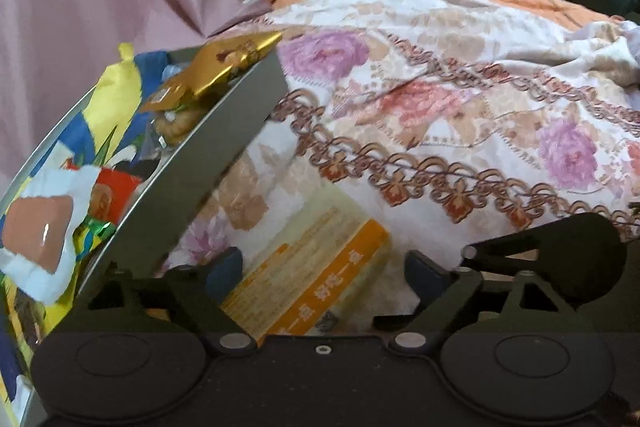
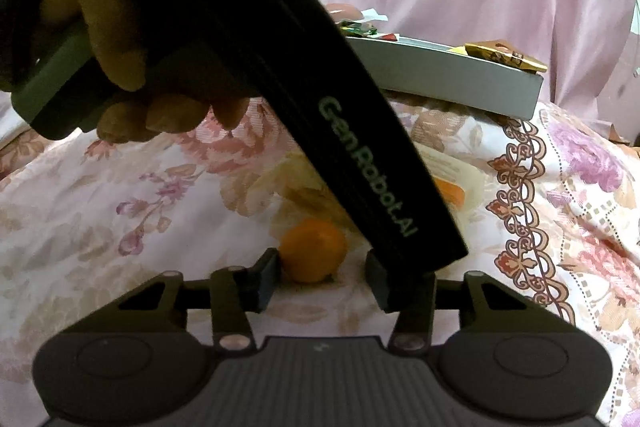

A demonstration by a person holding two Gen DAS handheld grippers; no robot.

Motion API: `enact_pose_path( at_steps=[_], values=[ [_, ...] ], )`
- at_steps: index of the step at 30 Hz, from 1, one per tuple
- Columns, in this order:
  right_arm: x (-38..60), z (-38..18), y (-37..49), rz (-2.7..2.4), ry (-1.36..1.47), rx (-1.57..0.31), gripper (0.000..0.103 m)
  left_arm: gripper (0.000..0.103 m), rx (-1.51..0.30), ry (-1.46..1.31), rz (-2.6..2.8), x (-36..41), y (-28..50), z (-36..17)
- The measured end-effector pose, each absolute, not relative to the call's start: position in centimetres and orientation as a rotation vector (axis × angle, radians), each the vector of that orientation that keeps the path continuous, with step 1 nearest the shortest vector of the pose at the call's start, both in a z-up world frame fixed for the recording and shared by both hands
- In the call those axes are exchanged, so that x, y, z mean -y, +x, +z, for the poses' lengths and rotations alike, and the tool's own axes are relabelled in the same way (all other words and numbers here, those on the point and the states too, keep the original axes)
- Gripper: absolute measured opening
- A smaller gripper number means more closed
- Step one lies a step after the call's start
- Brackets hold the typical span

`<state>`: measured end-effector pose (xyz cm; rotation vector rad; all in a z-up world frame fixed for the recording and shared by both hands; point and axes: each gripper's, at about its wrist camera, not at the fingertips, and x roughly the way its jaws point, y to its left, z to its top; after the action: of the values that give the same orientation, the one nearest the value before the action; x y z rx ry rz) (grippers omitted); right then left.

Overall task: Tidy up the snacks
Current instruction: 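Grasp the yellow cake pack with the left tool while the right tool grasps the orange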

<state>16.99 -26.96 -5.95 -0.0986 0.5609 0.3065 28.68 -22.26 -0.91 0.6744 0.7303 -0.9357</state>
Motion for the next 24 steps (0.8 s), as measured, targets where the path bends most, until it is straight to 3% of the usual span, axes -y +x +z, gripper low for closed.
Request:
enact_pose_path(
  at_steps=[4, 7, 24],
  values=[
    [26.6, -6.0, 16.9, 0.315, -0.112, -0.558, 0.039, 0.07, -0.793, 0.673, -0.861, 22.0, 29.5, -1.2],
    [26.4, -6.0, 17.0, 0.311, -0.117, -0.564, 0.038, 0.063, -0.849, 0.661, -0.795, 21.4, 29.8, -1.6],
    [26.1, -5.2, 15.9, 0.336, -0.075, -0.612, 0.038, 0.052, -0.987, 0.24, -0.465, 11.8, 26.5, -1.8]
  ],
)
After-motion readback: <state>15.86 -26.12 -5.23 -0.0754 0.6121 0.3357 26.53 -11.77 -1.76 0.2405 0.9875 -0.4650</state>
